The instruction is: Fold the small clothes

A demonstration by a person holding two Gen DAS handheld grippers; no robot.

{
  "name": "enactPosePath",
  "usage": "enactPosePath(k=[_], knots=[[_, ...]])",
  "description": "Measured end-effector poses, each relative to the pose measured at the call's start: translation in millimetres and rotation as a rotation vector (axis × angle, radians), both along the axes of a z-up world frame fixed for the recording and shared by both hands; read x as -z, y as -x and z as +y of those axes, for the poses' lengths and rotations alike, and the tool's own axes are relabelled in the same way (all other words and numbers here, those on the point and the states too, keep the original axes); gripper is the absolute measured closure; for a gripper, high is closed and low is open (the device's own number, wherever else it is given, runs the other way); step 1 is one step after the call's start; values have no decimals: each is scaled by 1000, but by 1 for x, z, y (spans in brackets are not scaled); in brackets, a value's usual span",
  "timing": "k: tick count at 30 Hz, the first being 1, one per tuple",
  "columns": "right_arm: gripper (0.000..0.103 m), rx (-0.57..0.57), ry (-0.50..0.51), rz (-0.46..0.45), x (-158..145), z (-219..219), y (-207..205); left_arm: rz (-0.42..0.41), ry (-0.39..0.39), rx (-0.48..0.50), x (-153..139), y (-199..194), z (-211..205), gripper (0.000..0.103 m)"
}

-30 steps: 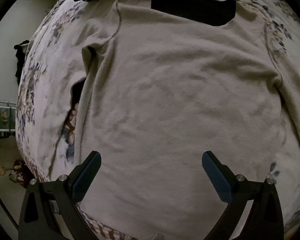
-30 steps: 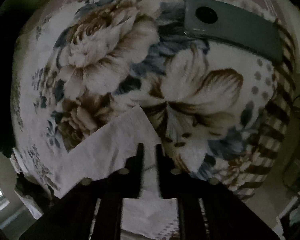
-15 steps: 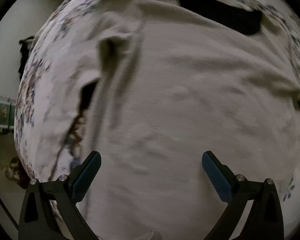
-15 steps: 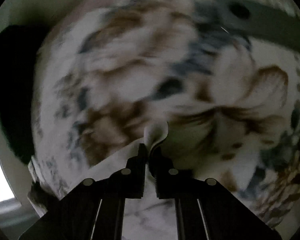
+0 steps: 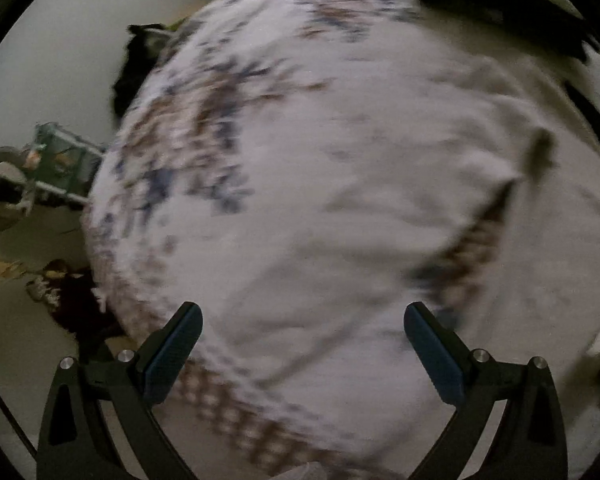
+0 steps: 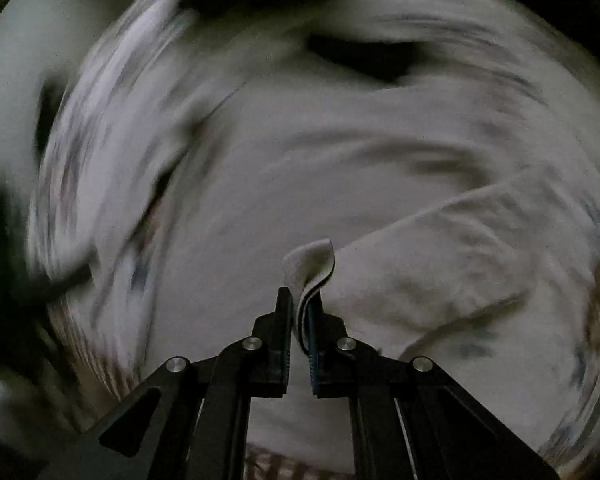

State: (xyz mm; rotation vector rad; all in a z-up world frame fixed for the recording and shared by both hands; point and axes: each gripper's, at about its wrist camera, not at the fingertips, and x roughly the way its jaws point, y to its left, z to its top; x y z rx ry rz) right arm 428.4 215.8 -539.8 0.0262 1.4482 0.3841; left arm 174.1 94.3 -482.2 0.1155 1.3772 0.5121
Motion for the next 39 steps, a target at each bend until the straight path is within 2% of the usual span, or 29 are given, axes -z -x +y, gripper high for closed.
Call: enactPosePath(k=[3, 7, 12, 14, 15, 16, 18, 19, 20, 22, 24, 25, 26, 27, 29, 30, 31, 32, 33, 35, 37, 38, 39], knots=[[96, -206, 78, 12, 21, 82, 33, 4, -34, -32, 2, 16, 39, 0], [96, -322, 172, 49, 47, 134, 77, 18, -22, -84, 10, 33, 75, 0], [95, -311, 226, 86, 56, 143, 100, 39, 44, -157, 21, 48, 105, 0], [93, -270, 202, 136, 60, 142, 92, 45, 82, -181, 24, 52, 114, 0], [90, -221, 149, 194, 60, 132, 91, 49, 111, -202, 27, 55, 120, 0], [86, -193, 112, 221, 58, 126, 87, 43, 162, -233, 29, 60, 129, 0], [59, -68, -17, 276, 49, 97, 85, 27, 290, -301, 37, 69, 147, 0], [52, -7, -49, 279, 45, 82, 85, 22, 342, -323, 42, 73, 153, 0], [41, 50, -58, 276, 42, 67, 85, 19, 404, -341, 49, 75, 159, 0], [39, 144, -35, 273, 42, 43, 90, 42, 568, -375, 71, 77, 166, 1], [39, 257, -1, 281, 46, 6, 94, 16, 716, -384, 85, 73, 164, 1], [39, 284, 8, 286, 44, -3, 79, -2, 754, -378, 89, 68, 161, 1], [39, 322, 17, 291, 46, -16, 81, -11, 768, -370, 91, 65, 157, 1], [39, 366, 23, 297, 48, -32, 85, -29, 772, -347, 94, 56, 150, 6], [39, 425, 24, 304, 49, -46, 88, -24, 703, -303, 97, 43, 139, 34], [39, 453, 27, 305, 50, -55, 93, -18, 632, -273, 95, 35, 132, 61], [39, 477, 28, 303, 50, -65, 100, -20, 582, -254, 92, 30, 126, 83], [39, 485, 30, 302, 49, -76, 103, -42, 552, -242, 84, 27, 121, 92], [39, 490, 42, 298, 48, -85, 113, -63, 516, -223, 75, 26, 115, 97], [39, 485, 57, 286, 46, -103, 124, -89, 443, -160, 55, 24, 99, 98], [39, 470, 66, 280, 45, -116, 139, -134, 349, -32, 22, 25, 64, 98], [39, 460, 69, 279, 44, -131, 148, -145, 332, 9, 13, 26, 51, 98], [39, 456, 66, 280, 41, -147, 150, -151, 315, 92, -2, 29, 22, 98]])
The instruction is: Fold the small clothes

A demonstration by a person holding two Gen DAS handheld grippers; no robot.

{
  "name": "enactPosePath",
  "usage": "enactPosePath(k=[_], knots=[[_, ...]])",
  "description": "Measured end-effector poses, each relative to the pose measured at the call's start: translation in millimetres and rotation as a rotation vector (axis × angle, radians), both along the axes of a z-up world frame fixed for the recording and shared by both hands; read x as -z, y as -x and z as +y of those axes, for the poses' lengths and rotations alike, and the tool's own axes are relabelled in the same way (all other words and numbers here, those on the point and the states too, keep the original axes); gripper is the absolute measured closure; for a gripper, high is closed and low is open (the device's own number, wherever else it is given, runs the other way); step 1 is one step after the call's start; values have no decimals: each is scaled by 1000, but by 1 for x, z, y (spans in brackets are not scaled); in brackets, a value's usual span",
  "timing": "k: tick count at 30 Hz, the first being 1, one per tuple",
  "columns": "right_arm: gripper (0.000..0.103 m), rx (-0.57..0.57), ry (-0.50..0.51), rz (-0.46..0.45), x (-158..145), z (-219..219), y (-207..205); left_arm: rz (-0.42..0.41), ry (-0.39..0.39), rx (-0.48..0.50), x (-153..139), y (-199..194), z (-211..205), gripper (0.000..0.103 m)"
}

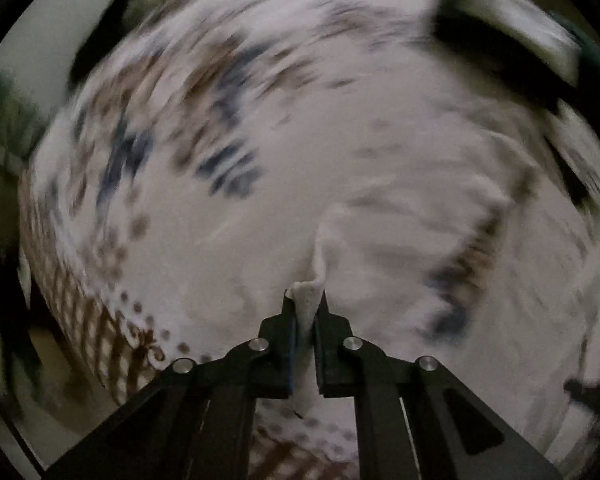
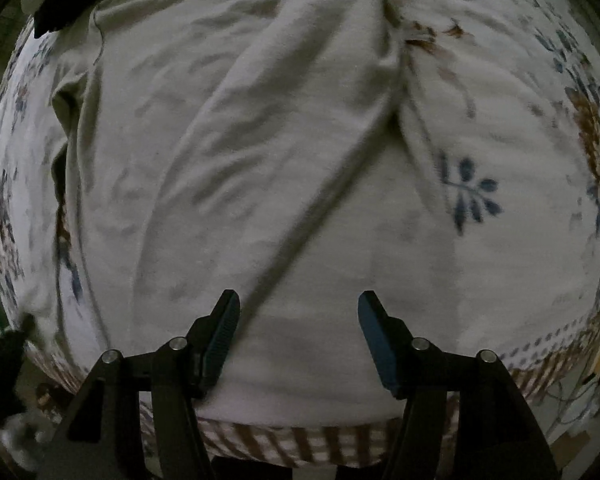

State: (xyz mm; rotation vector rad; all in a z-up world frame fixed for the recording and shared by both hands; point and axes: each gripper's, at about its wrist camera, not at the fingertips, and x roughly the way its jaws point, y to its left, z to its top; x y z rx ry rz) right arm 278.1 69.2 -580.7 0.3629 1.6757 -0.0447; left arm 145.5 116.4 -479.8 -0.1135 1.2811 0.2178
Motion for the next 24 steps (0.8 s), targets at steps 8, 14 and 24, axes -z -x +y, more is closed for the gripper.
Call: enactPosePath(k=[8, 14, 24], knots=[[39, 64, 6, 2, -8, -134, 65, -22, 10, 513, -31, 40, -204, 98], [39, 138, 20, 31, -8, -227, 125, 46, 61, 689, -6, 80, -302, 98], [39, 214, -54, 66, 12, -350, 188, 207, 107, 556, 29, 74, -283, 23]])
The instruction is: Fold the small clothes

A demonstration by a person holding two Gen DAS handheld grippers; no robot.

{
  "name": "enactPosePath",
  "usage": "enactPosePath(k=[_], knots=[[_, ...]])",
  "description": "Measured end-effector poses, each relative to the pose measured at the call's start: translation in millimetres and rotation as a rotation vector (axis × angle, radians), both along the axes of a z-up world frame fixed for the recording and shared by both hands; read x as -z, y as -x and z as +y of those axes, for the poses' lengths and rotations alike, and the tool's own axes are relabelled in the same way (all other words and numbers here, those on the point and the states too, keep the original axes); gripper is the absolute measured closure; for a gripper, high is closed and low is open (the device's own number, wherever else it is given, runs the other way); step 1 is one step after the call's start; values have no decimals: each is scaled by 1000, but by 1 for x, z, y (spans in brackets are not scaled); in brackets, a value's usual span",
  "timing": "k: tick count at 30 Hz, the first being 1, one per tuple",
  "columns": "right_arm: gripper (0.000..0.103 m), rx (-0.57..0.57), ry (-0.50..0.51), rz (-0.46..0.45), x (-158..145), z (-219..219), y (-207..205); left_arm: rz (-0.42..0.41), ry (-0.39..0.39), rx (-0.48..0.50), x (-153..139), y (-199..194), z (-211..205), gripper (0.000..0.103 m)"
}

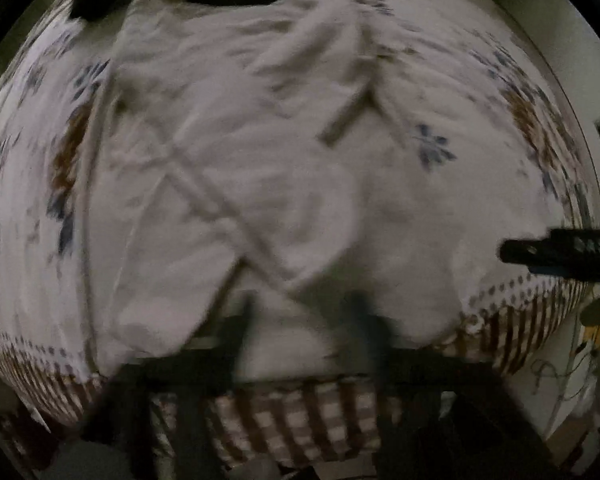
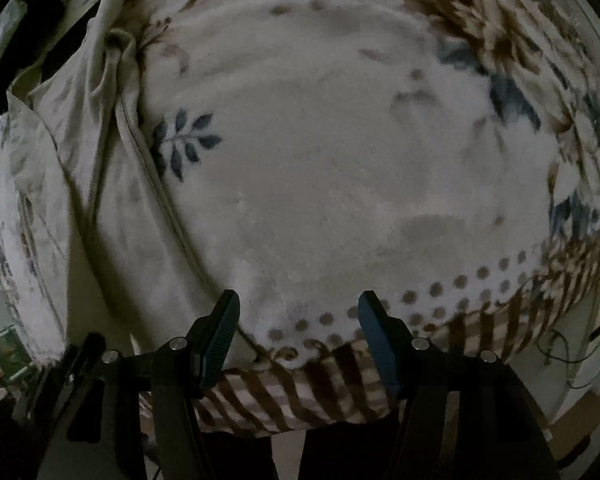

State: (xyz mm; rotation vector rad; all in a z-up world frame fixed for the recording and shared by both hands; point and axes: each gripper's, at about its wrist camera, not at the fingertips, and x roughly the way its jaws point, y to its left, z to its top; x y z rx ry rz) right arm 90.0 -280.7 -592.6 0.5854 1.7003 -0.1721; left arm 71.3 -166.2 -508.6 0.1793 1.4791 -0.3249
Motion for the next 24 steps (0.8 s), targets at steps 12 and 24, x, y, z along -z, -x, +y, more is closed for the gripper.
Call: enactPosePath(k=[12, 24], knots=[[39, 23, -274, 19, 6, -45, 29, 154, -49, -349, 25, -2, 201, 16], [86, 32, -402, 78, 34, -91, 70, 249, -12, -235, 42, 19, 195, 98]])
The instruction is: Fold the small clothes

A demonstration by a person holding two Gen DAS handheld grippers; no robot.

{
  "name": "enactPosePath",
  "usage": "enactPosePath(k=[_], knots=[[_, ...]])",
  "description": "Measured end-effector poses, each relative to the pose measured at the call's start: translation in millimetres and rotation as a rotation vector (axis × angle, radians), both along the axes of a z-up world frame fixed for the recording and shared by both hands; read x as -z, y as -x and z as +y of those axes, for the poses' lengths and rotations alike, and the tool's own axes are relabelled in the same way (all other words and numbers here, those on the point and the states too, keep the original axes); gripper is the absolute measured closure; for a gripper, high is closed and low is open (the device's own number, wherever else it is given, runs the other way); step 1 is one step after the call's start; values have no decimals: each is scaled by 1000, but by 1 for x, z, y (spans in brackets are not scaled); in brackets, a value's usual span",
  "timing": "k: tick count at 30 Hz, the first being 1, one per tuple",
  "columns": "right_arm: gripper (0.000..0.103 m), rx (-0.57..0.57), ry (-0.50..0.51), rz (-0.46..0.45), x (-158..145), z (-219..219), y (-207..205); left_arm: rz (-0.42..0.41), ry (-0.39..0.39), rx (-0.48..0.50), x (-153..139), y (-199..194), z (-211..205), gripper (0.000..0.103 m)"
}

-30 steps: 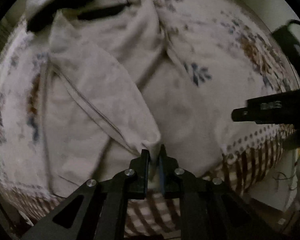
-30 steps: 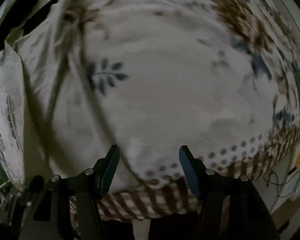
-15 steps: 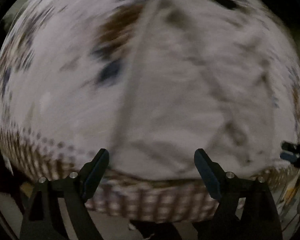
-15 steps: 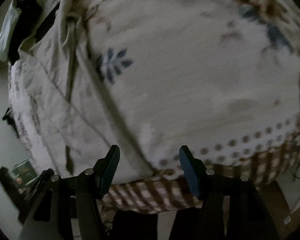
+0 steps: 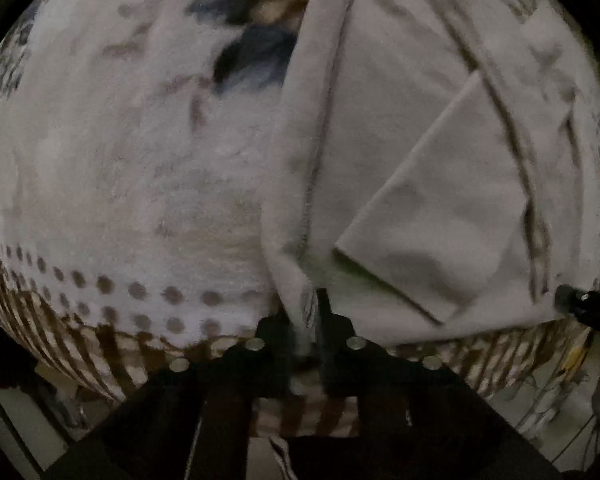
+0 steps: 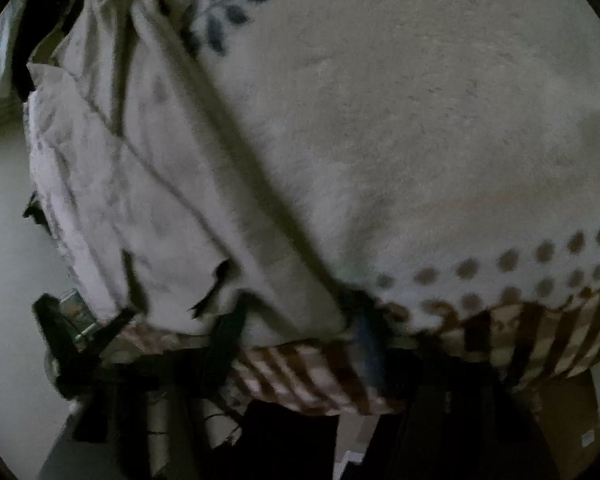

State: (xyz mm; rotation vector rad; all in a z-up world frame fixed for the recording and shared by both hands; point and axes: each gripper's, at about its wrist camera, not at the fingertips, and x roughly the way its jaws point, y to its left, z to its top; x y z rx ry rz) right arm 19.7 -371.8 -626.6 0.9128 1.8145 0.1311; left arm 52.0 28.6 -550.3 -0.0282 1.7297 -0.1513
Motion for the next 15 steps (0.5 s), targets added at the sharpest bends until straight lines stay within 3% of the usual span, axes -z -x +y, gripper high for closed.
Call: enactPosePath(k=[3, 9, 15], knots=[[98, -1, -6, -25, -10, -4, 3, 7, 31, -40, -19, 3, 14, 99], [99, 50, -46, -73, -45, -45, 6, -32, 107, -139, -65, -20, 40, 99], [99, 116, -41, -185, -86, -103, -43, -164, 147, -164, -98, -82, 38, 98]])
